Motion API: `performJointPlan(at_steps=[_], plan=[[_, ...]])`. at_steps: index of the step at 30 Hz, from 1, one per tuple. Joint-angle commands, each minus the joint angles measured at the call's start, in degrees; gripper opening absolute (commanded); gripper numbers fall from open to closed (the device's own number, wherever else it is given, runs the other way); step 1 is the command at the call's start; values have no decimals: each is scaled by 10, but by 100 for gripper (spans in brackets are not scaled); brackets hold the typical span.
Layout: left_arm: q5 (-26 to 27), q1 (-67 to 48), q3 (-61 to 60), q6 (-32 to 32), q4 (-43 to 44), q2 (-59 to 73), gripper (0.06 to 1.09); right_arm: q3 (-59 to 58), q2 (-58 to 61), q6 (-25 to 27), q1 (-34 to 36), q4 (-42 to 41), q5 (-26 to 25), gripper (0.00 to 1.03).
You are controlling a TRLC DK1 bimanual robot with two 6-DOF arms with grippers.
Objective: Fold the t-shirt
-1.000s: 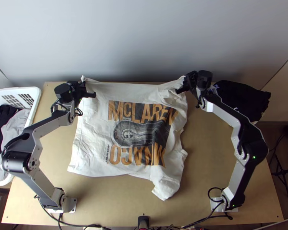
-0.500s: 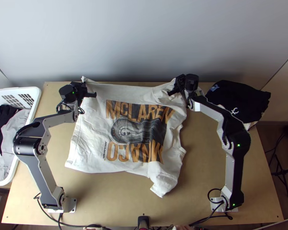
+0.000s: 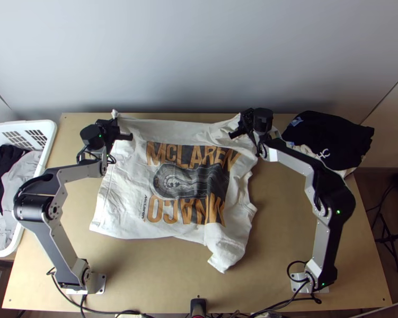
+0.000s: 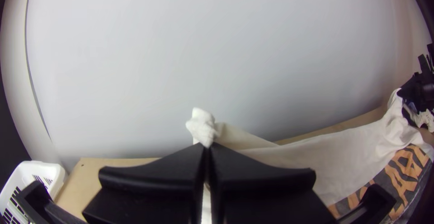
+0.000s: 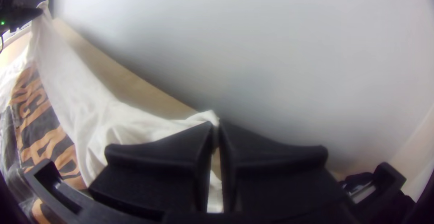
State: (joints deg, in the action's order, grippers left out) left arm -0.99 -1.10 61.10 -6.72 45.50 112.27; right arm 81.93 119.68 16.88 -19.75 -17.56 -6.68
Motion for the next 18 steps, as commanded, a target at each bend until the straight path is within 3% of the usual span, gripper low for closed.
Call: performJointPlan(at_steps=[1, 8, 18], plan=[[5, 0, -78, 8, 2, -74, 9, -85, -80, -12, -21, -1, -1, 3], [8, 4, -179, 5, 0, -153, 9, -183, -175, -33, -46, 16, 0, 3], [7, 5, -317, 8, -23, -288, 9, -257, -335, -88, -86, 162, 18, 3]])
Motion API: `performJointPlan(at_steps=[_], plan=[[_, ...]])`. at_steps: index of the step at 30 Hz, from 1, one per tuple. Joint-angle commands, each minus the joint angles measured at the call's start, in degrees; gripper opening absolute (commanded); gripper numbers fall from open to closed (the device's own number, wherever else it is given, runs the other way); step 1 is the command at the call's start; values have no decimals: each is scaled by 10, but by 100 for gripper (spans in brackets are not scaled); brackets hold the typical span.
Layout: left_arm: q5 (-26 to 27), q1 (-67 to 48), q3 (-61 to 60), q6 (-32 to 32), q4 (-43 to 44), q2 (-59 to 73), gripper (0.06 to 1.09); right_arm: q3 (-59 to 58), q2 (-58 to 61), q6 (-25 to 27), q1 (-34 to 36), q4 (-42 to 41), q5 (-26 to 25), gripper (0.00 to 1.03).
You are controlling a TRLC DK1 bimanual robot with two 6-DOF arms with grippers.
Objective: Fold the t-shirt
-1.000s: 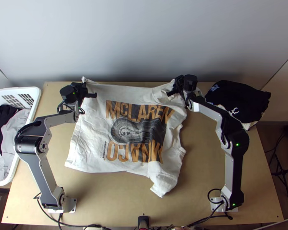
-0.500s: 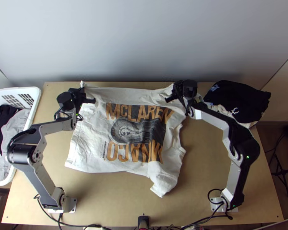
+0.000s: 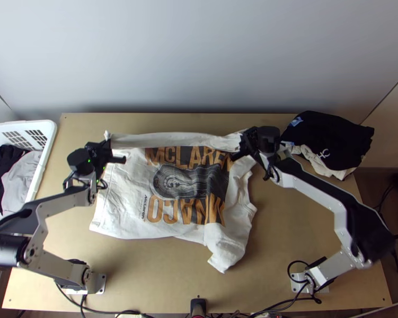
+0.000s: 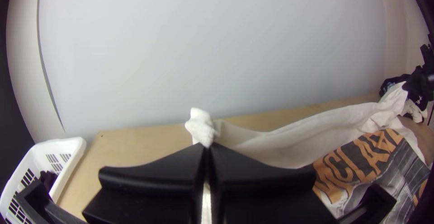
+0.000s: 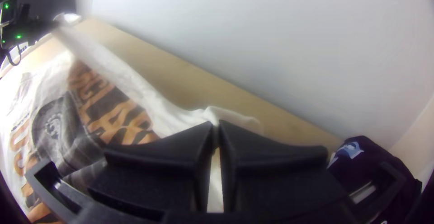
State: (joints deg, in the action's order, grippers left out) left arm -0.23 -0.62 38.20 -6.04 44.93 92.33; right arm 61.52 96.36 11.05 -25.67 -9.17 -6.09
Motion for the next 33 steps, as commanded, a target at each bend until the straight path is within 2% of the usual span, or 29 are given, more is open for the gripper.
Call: performJointPlan(at_steps=[1, 7, 14, 22, 33], plan=[[0, 0, -101, 2, -23, -104, 9, -57, -118, -38, -28, 99, 18, 3], [-5, -2, -160, 3, -92, -200, 9, -98, -198, -54, -53, 194, 52, 3], [-5, -15, -216, 1, -195, -322, 9, -174, -276, -73, -82, 260, 77, 3], [-5, 4, -253, -15, -273, -407, 9, -188, -303, -78, -111, 346, 134, 3], [-6, 4, -270, -23, -287, -398, 9, -236, -299, -80, -143, 351, 145, 3]])
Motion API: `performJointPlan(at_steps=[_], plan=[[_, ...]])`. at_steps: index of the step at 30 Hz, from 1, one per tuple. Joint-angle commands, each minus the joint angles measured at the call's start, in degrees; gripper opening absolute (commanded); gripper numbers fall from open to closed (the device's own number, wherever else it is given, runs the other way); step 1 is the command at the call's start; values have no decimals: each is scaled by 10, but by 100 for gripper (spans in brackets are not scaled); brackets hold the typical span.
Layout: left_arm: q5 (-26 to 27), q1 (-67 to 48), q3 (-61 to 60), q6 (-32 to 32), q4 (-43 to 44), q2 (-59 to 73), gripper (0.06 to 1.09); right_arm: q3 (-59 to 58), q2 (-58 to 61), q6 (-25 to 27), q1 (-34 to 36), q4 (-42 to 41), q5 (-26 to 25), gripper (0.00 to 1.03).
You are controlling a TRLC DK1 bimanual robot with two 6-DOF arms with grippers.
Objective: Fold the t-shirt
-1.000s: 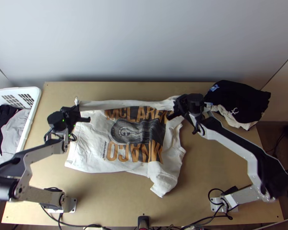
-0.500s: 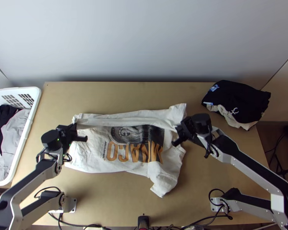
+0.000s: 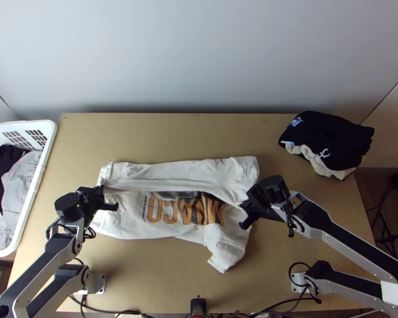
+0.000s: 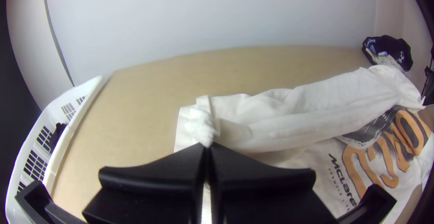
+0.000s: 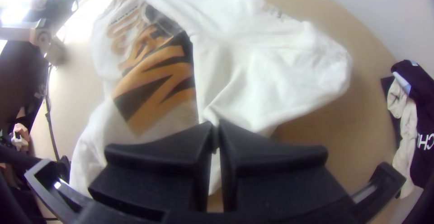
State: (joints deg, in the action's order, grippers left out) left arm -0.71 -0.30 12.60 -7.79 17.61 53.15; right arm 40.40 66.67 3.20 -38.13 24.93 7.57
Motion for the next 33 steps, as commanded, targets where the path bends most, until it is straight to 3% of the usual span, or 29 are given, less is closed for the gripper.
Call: performJointPlan(at_steps=[1, 3, 5, 7, 9, 10, 11, 16, 18, 22, 25, 26, 29, 33], plan=[[-1, 1, -17, -9, -13, -5, 9, -29, 1, 0, -20, 10, 9, 3], [-2, 4, -20, -11, -13, -1, 9, -35, 11, 0, -26, 10, 9, 6], [-2, 10, -21, -13, -13, -1, 13, -43, 14, 0, -29, 10, 9, 30], [-2, 12, -16, -13, -36, -5, 46, -45, 9, 0, -29, 16, 10, 70], [-1, 13, 1, -13, -99, -31, 71, -38, 2, 0, -28, 40, 9, 98], [-1, 13, 11, -13, -142, -52, 81, -34, -4, 0, -26, 50, 9, 99], [0, 13, 23, -11, -190, -76, 85, -26, -8, 0, -21, 65, 9, 99], [36, 13, 76, -11, -445, -203, 85, 9, -44, 4, 6, 130, 19, 100], [53, 28, 104, -14, -499, -228, 83, 19, -59, 10, 11, 144, 23, 100], [85, 75, 134, -63, -512, -207, 73, 31, -73, 18, 17, 153, 24, 100], [85, 79, 149, -80, -514, -145, 73, 32, -73, 22, 17, 154, 24, 100], [85, 88, 153, -83, -514, -132, 75, 32, -73, 23, 17, 154, 24, 100], [85, 98, 184, -101, -551, -69, 94, 31, -72, 29, 17, 154, 24, 100], [102, 104, 207, -132, -596, -28, 100, 29, -67, 40, 17, 154, 24, 100]])
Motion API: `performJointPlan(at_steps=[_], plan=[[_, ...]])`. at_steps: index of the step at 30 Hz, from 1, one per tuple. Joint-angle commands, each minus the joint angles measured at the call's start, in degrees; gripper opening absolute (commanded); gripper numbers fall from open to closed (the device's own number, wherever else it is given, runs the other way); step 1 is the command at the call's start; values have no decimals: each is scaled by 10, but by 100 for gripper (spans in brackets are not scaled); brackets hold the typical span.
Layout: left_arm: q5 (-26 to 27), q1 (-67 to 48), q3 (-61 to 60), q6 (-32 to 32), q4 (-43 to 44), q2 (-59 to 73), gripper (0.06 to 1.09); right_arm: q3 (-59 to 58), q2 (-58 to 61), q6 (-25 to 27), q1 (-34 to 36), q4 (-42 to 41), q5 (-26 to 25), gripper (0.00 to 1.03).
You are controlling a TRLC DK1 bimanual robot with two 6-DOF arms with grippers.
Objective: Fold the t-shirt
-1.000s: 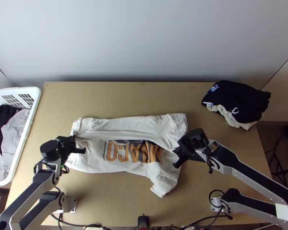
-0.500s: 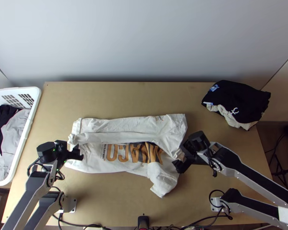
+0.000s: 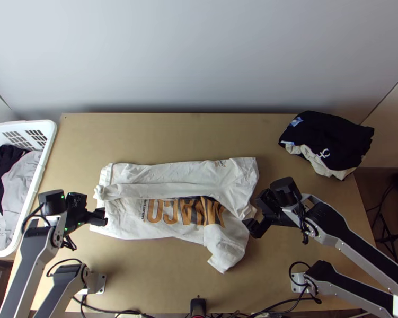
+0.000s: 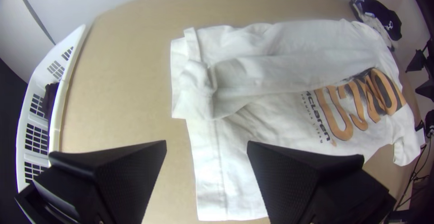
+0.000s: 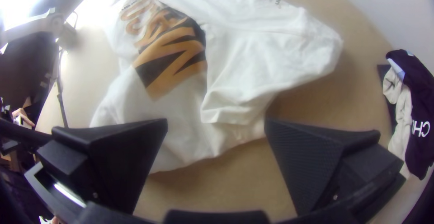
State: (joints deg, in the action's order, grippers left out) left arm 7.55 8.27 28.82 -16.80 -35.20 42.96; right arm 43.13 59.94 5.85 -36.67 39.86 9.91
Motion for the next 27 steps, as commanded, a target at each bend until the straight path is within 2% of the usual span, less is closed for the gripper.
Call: performJointPlan(at_steps=[1, 7, 16, 19, 27], plan=[[20, 19, 53, -53, -87, 89, 100, 2, 3, 14, 4, 5, 0, 100], [23, 19, 80, -85, -177, 165, 101, 8, 19, 23, 4, 2, 0, 100], [13, 32, 89, -101, -172, 179, 100, 19, 26, 29, 4, 4, 0, 100], [11, 33, 91, -102, -171, 202, 94, 22, 26, 32, 4, 7, 0, 100], [11, 31, 93, -104, -168, 261, 67, 52, 26, 53, 4, 31, 0, 100]])
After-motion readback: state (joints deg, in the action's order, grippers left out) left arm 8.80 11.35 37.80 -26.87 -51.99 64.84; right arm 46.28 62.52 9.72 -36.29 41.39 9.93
